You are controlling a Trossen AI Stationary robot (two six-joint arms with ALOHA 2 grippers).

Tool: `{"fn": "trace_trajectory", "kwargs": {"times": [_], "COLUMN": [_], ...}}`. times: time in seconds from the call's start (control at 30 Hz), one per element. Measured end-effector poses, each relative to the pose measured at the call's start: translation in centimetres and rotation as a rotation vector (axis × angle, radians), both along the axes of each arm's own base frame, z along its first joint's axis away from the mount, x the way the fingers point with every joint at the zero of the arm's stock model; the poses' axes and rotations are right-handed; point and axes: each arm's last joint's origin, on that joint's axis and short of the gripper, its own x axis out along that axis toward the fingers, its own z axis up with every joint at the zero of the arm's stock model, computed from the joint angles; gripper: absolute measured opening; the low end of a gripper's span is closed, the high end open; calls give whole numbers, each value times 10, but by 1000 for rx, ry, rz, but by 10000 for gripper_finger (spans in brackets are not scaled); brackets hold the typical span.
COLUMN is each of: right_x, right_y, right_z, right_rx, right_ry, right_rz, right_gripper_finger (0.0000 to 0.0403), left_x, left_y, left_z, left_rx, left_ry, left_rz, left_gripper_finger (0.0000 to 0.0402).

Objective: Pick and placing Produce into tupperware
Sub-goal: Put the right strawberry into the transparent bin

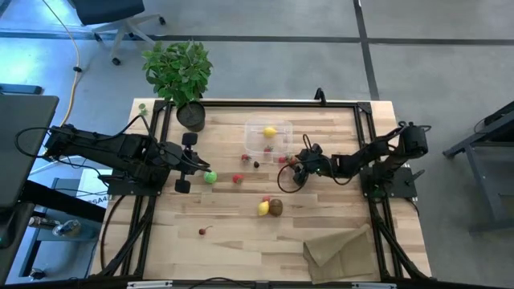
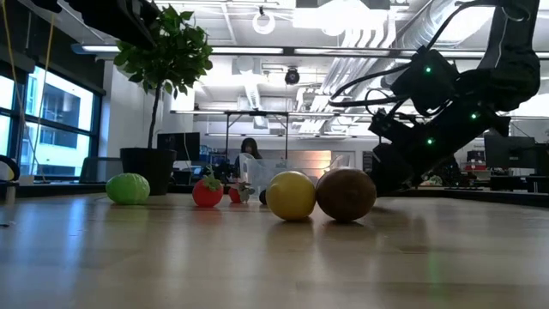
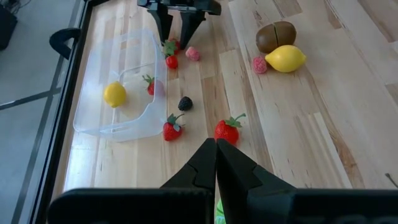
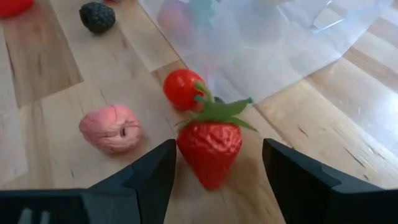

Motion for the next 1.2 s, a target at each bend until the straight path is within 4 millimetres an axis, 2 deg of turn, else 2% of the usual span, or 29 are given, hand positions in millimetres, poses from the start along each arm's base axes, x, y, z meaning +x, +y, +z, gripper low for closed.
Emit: {"fn": "trace_trajectory", "kwargs": {"times": [0.63,1.2], "right_x": [0,1], "right_y": [-1,0], "right_z": [0,0], "right_rx": [-1,26], "right_ry": [7,-11], "right_rz": [5,27], "right_gripper_finger": [228,144], "left_x": [0,0], "left_y": [0,0], "left_z": [0,0], "left_rx": [0,0], "left_ry": [0,0], "left_rz": [0,0], "left_gripper_finger": [3,3]}}
